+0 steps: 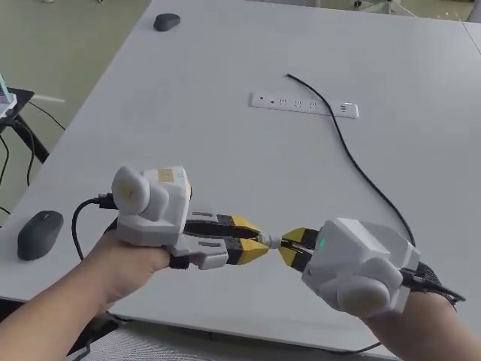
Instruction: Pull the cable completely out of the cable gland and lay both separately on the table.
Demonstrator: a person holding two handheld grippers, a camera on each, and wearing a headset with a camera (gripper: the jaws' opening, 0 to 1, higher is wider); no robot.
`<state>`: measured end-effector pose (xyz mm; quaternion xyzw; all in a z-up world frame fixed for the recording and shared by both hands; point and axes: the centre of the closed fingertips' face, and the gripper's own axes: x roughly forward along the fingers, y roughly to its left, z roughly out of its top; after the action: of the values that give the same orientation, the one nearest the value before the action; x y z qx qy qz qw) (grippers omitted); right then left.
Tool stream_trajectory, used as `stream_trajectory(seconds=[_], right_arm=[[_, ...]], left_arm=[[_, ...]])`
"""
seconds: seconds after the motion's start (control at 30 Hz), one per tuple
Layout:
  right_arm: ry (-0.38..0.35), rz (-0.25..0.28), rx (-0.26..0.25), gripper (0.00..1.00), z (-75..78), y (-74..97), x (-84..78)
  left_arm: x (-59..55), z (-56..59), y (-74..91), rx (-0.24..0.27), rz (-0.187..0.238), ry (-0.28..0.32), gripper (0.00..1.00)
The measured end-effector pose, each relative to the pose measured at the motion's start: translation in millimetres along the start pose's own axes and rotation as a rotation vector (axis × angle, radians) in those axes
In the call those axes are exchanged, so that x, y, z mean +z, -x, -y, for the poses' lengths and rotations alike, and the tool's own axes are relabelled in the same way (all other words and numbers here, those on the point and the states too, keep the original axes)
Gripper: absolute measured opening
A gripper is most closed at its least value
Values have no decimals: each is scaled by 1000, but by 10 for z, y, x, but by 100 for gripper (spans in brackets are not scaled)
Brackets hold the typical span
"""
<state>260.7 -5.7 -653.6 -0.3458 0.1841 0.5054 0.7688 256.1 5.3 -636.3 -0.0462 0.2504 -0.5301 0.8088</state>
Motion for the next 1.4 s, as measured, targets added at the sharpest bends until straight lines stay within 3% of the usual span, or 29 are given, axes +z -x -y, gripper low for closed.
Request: stream_trajectory(seconds=[0.27,0.47,0.57,0.8,1.0,1.17,1.4], right_arm=[[-45,2,-34,0,75,-2,-26],[-95,-5,-33,0,78,-13,-78],[-174,2,-31,0,84,-14,-101],[-211,5,-31,0,69,-19,-130],[-256,-28,-49,0,127,-19,-290],[-380,-45,-61,0,179,-32,-492],[-470,-95,-81,0,196,-69,-761]], left_arm=[[51,-17,3,4,9,-9,15],[46,-16,1,10,2,-20,15],[46,-16,-1,12,3,-26,15],[23,-19,-15,13,-2,-38,15],[36,-26,7,14,7,-30,15],[59,-23,20,14,17,-31,15],[46,-14,6,11,13,-25,15]])
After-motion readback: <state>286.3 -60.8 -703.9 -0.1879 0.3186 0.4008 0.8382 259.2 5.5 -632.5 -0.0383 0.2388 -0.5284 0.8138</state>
